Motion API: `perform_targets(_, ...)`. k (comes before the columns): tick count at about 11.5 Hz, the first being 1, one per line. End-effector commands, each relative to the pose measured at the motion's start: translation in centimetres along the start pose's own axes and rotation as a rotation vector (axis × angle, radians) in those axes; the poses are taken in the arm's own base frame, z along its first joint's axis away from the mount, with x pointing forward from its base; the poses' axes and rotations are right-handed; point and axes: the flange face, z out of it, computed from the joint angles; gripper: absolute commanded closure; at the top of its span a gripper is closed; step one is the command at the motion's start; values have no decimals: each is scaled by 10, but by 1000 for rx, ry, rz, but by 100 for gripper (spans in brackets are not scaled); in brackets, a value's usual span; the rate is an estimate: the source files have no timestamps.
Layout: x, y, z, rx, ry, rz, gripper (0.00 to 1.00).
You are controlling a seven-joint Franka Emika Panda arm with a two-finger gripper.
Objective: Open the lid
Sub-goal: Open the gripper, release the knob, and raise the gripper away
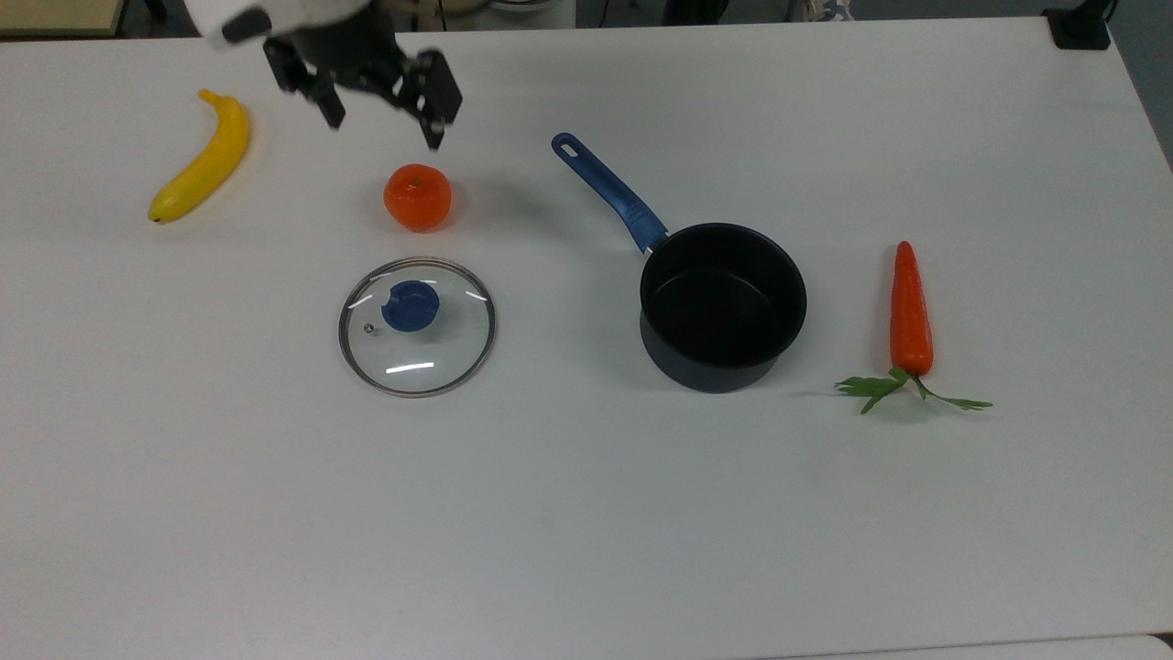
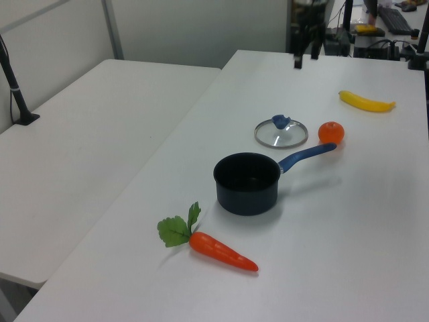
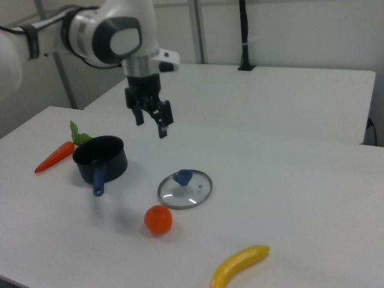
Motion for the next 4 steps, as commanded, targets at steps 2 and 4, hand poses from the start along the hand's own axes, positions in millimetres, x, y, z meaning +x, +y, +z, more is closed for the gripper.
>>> perform_targets(2, -36, 22, -41, 14, -20, -20, 0)
perform_targets(4, -35, 31, -43, 22, -20, -13, 0)
